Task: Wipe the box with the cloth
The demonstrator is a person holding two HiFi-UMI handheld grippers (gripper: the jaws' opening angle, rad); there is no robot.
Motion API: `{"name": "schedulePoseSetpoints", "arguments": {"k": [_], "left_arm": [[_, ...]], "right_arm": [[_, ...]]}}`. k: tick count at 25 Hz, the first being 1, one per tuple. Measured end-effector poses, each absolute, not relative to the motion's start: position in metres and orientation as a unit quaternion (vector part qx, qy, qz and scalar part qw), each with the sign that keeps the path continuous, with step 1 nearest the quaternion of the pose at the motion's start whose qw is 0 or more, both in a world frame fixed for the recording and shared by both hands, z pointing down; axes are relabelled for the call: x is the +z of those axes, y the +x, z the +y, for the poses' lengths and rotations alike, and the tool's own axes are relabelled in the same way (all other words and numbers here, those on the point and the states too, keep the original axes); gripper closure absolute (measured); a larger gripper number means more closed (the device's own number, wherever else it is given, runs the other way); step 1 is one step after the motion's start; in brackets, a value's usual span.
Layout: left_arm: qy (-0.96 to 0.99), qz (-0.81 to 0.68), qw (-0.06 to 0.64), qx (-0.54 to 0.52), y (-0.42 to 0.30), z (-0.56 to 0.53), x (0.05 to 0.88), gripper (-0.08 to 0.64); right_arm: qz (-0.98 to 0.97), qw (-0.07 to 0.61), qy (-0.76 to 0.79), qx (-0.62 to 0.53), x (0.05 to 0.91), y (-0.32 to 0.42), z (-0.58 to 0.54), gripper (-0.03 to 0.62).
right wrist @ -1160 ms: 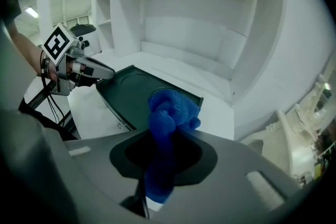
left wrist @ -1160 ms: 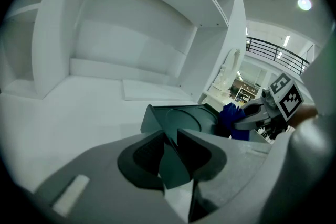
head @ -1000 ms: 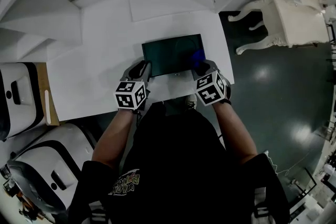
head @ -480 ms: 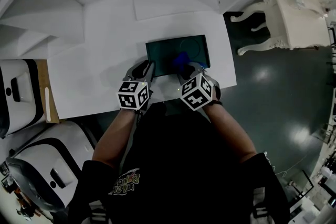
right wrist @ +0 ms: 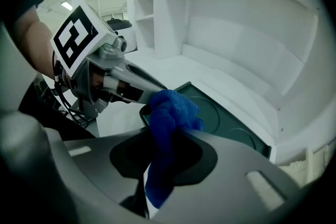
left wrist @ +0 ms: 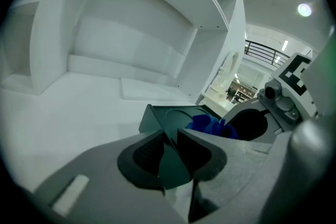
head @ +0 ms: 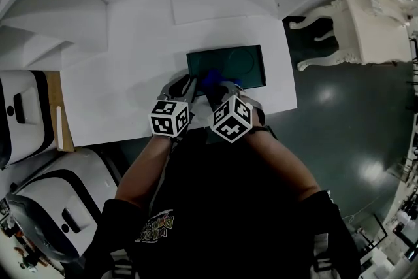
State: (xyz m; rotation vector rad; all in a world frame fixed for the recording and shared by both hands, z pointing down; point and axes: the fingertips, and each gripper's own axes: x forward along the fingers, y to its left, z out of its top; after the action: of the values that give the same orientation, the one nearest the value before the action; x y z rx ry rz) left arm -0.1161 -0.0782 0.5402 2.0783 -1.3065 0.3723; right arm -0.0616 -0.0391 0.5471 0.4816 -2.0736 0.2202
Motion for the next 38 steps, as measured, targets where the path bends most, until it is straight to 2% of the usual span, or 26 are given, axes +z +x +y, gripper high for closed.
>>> {"name": "schedulePoseSetpoints", "arguments": {"k": [11, 23, 32, 38], "left_arm": [[0.791, -0.493, 0.334, 0.138, -0.117, -0.078, 0.541, 0.472], [0.791, -0.494, 0.333, 0.139, -0.117, -0.079, 0.542, 0.472], [0.791, -0.496, 0.327, 0.145, -0.118, -0.078, 0.541, 0.472], [0.790, -0.500, 0.325, 0.144, -0.117, -0.079, 0.541, 0.472]], "right_arm": [[-0.872, 0.440, 0.172, 0.126, 0.545, -0.088, -0.026, 0.491], [-0.879, 0.411, 0.177, 0.162, 0.545, -0.090, -0.026, 0.491], [-0.887, 0.361, 0.194, 0.214, 0.540, -0.084, -0.026, 0.489], [-0.894, 0.354, 0.145, 0.232, 0.535, -0.086, 0.007, 0.491]]}}
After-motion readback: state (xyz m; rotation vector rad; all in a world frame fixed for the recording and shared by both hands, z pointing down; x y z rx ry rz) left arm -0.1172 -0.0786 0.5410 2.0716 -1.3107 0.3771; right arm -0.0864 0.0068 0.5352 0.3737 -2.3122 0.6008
